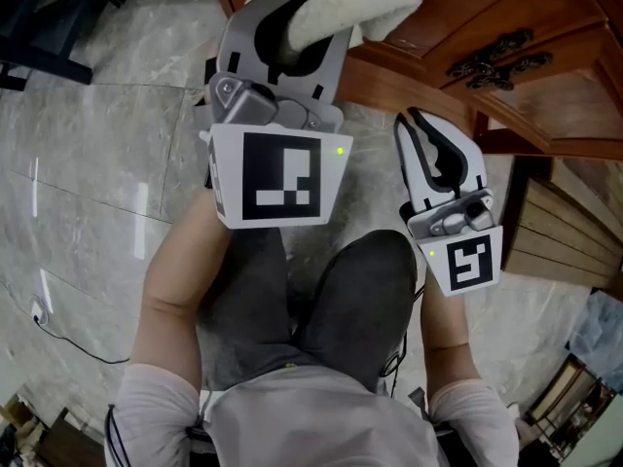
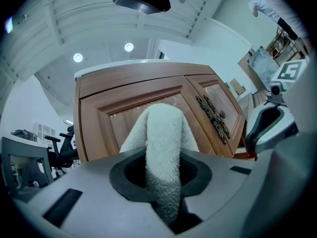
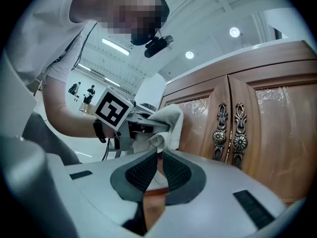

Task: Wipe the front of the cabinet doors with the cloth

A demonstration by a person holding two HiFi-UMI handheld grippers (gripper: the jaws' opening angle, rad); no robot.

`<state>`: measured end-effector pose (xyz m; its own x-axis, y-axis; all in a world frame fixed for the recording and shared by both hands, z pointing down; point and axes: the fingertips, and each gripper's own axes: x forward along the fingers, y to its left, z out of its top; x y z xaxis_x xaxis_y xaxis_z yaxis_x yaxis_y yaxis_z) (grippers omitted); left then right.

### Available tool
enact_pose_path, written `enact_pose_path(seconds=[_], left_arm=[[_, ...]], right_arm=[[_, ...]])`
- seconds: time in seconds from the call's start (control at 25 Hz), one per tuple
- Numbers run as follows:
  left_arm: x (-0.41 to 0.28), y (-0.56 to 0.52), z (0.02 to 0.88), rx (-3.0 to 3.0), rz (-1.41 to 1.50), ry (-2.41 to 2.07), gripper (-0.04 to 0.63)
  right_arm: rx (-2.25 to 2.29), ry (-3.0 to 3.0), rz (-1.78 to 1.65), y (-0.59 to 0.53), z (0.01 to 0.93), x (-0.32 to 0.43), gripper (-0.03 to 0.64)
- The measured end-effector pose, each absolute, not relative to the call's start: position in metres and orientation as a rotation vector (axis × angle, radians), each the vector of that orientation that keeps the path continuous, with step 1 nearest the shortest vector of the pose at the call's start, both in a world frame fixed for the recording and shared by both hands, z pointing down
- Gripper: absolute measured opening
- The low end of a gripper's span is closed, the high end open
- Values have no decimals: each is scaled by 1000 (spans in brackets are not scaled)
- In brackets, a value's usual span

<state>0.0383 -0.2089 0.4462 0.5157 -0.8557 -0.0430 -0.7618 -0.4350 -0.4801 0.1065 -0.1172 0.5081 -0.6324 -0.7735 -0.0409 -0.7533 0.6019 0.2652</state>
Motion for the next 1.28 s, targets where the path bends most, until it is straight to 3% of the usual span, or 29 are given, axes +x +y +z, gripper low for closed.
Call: enact_pose_path(seconds=[0.88, 1.28], left_arm=[[123, -186, 442, -2401, -190, 1185, 92], [96, -182, 442, -2366, -208, 1216, 92]], right_arm=[[1401, -2739, -387, -109, 510, 148, 58], [1355, -2763, -390, -110, 512, 128, 58]])
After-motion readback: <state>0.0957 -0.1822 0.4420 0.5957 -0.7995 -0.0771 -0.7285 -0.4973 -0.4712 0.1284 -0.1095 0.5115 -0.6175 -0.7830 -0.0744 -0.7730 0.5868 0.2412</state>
